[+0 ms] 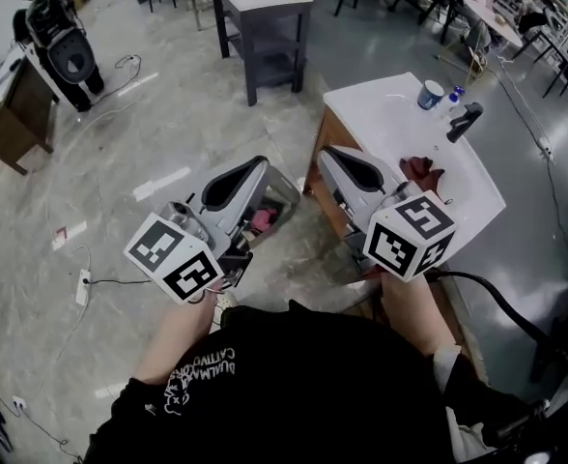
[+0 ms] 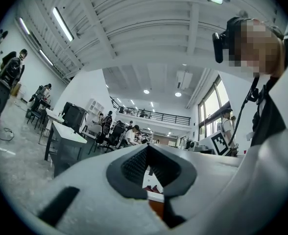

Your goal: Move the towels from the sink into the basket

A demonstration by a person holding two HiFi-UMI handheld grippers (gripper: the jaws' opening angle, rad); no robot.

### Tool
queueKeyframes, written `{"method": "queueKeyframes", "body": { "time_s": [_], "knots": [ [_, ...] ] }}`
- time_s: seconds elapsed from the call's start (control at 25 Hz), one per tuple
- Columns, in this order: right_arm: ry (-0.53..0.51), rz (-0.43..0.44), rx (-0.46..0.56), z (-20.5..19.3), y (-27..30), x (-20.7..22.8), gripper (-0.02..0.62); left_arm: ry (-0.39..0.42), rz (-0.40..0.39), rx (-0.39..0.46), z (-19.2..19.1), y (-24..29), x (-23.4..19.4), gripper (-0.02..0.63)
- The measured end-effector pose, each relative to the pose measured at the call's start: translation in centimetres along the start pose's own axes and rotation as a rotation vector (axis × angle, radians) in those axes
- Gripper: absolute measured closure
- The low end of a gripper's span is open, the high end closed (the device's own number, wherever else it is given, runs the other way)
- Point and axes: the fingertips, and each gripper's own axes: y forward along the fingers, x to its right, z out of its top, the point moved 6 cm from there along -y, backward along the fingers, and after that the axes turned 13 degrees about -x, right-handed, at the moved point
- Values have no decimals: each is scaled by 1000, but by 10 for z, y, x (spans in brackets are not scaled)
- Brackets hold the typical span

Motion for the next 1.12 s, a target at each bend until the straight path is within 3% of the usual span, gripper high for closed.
{"method": "queueKeyframes", "body": {
  "time_s": [0.72,0.92,1.12],
  "knots": [
    [14,46,16,-15,-24,18,589,12,100,34,-11,12,19,606],
    [20,37,15,-18,-25,23,589,23,97,4,-16,18,19,606],
    [28,16,14,-21,-28,29,589,4,88,34,-13,24,16,605]
  ]
}}
